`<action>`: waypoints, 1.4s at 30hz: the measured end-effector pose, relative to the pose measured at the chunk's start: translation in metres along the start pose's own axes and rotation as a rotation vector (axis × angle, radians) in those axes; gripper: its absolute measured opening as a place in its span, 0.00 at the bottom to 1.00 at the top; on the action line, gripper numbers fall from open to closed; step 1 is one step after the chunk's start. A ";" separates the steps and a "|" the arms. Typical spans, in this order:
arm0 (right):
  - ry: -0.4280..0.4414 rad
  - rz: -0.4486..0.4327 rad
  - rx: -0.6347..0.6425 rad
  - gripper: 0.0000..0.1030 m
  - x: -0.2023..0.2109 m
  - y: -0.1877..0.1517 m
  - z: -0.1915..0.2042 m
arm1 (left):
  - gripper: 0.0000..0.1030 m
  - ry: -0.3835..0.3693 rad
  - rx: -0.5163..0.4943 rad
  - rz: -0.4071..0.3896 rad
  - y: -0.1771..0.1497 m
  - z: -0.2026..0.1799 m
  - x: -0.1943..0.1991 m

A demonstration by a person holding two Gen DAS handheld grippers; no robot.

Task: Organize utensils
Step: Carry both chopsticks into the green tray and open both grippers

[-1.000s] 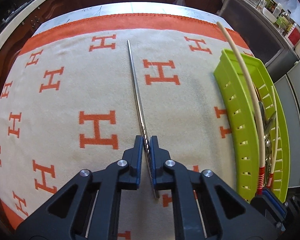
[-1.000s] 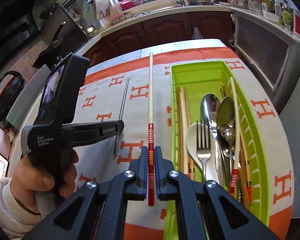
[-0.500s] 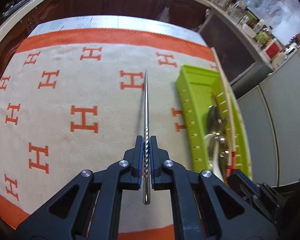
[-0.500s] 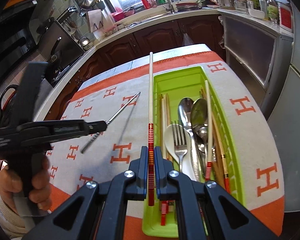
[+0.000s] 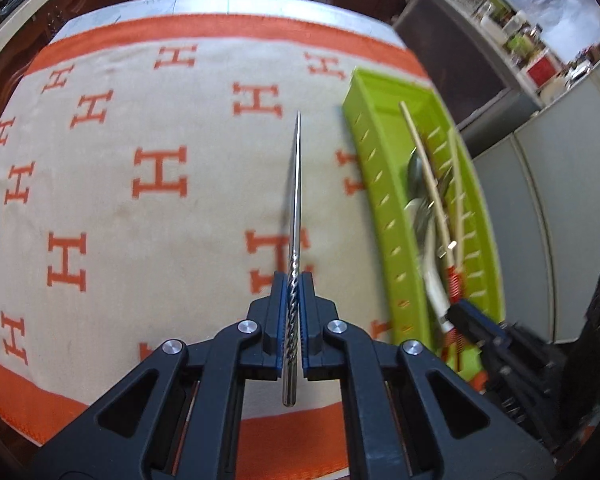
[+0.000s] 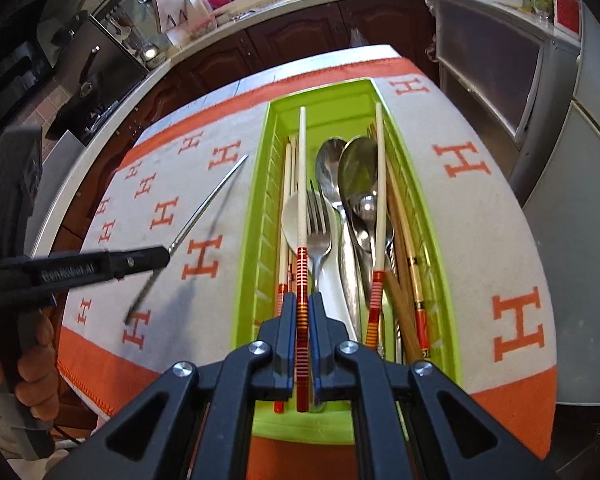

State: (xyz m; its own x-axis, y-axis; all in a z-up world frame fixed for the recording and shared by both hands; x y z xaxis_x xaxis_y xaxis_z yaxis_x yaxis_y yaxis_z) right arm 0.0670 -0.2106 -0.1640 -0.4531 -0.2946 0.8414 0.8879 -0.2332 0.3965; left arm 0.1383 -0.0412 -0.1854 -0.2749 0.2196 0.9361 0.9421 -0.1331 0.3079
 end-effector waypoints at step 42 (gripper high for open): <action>0.075 -0.047 -0.112 0.18 0.012 0.006 -0.016 | 0.03 -0.081 0.062 -0.084 0.028 0.001 0.017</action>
State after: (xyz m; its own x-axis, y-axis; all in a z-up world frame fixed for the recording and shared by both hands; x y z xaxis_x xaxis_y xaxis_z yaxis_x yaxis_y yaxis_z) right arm 0.0657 -0.2305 -0.1572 -0.5021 -0.3482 0.7916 0.8531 -0.3494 0.3875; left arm 0.1597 -0.0400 -0.1610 -0.3395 0.3049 0.8898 0.9271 -0.0514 0.3713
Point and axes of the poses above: each gripper's, at about its wrist camera, not at the fingertips, and x roughly against the way its jaws point, z to its left, y to its top, the point moved 3 cm from there along -x, roughly the way its jaws point, and after that the axes turned 9 degrees about -x, right-handed, at the moved point
